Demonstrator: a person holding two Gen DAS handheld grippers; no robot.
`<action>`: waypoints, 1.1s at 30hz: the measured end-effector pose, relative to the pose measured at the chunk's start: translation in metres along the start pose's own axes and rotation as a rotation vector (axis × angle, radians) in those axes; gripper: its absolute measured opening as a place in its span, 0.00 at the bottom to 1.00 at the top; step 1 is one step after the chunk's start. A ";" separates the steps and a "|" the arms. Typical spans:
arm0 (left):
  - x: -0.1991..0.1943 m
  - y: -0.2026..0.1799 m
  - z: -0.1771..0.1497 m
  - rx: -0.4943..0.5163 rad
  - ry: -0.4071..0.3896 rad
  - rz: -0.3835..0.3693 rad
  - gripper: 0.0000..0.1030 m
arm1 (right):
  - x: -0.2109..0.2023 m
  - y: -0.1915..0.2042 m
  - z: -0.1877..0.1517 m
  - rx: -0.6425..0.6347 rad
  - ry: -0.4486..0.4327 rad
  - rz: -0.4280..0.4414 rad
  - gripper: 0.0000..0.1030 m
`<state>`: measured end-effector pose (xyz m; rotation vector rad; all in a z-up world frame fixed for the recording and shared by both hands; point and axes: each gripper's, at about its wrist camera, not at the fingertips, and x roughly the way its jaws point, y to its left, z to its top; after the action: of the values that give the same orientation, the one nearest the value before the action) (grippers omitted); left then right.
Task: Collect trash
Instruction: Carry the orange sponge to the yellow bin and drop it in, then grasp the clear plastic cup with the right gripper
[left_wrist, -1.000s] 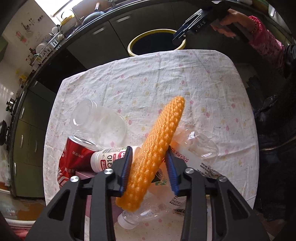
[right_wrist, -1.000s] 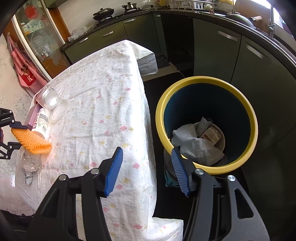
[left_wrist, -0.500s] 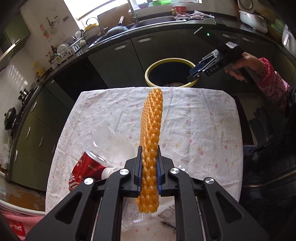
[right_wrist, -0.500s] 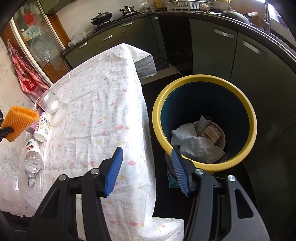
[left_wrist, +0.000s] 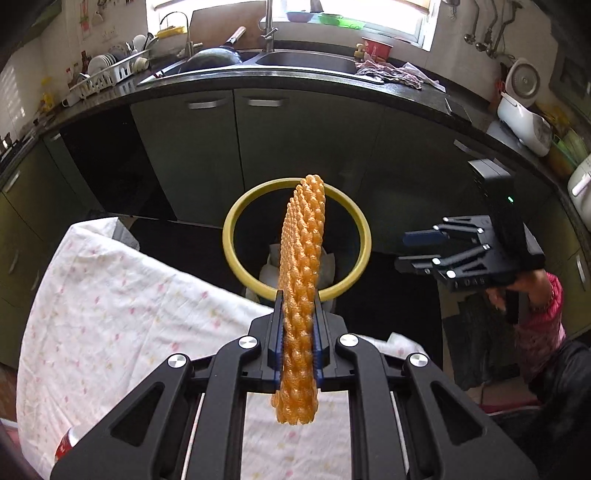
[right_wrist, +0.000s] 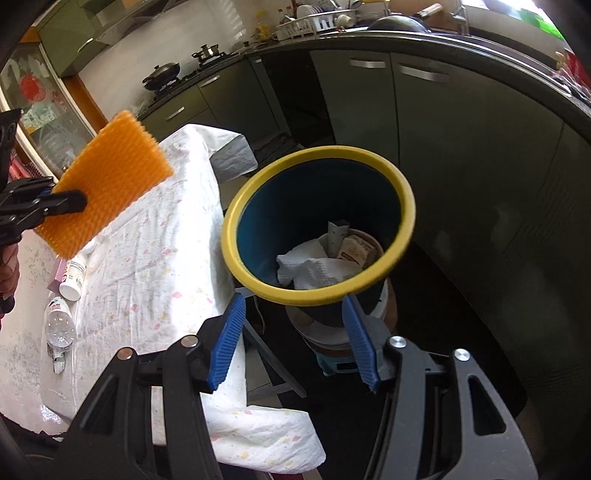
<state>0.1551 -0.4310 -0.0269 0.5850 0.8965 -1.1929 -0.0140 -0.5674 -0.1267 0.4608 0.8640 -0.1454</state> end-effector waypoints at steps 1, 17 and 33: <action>0.014 0.000 0.012 -0.014 0.003 -0.007 0.12 | -0.002 -0.008 -0.002 0.018 -0.002 -0.004 0.51; 0.099 0.041 0.061 -0.249 0.029 0.084 0.73 | 0.004 -0.034 -0.008 0.077 0.006 0.018 0.55; -0.169 0.098 -0.160 -0.559 -0.442 0.446 0.93 | 0.044 0.083 0.014 -0.167 0.077 0.095 0.56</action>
<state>0.1864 -0.1851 0.0223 0.0472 0.6309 -0.5871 0.0501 -0.4970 -0.1248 0.3523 0.9200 0.0323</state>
